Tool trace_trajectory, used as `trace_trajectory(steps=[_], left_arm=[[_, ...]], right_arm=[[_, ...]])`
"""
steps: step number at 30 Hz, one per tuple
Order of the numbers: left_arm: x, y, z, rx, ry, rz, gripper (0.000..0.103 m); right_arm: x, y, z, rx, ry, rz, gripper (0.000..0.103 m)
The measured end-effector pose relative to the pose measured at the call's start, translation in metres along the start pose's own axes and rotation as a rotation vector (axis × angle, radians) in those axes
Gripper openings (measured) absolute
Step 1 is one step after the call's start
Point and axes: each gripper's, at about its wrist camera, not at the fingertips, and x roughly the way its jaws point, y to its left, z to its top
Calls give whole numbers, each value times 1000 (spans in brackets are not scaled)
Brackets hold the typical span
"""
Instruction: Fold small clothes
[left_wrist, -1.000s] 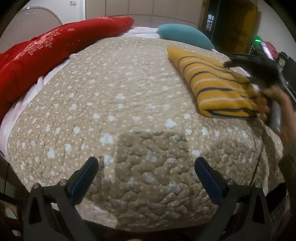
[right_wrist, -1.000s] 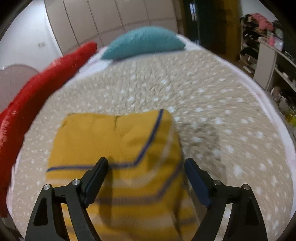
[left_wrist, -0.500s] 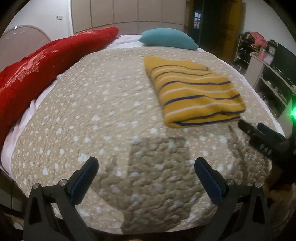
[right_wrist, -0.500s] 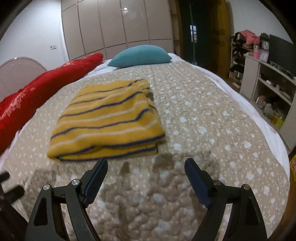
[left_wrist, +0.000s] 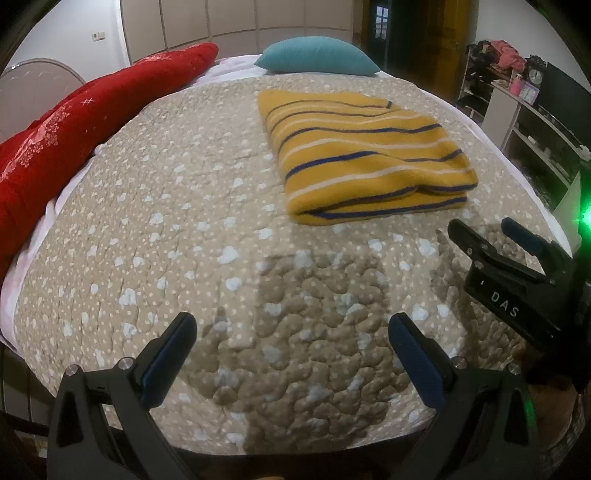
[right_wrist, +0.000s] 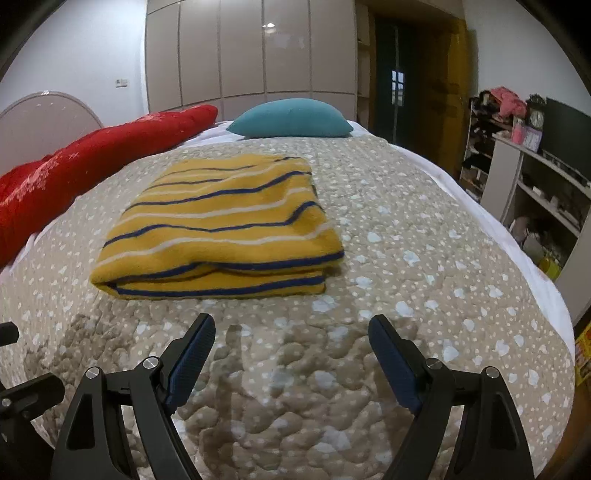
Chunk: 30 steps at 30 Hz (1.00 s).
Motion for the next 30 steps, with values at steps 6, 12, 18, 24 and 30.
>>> trace_trajectory(steps=[6,12,18,24,30], left_arm=[[3,6,-2,-15,1,22,103],[2,10,-4,-26,-5,34,103],[5,8,-7,-17,6,36,103],[6,6,-7,-15,3,40,103],[7,7,-9,-13,3,48,103]], right_arm=[[0,8,0,-32,-21,-9,89],[2,10,-4,-34,-14,-10,89],[3,13,-6,-44,-12,-8,89],[5,15,-8,-49,-11,-7,89],[2,17,-8,-48,-23,-6,89]])
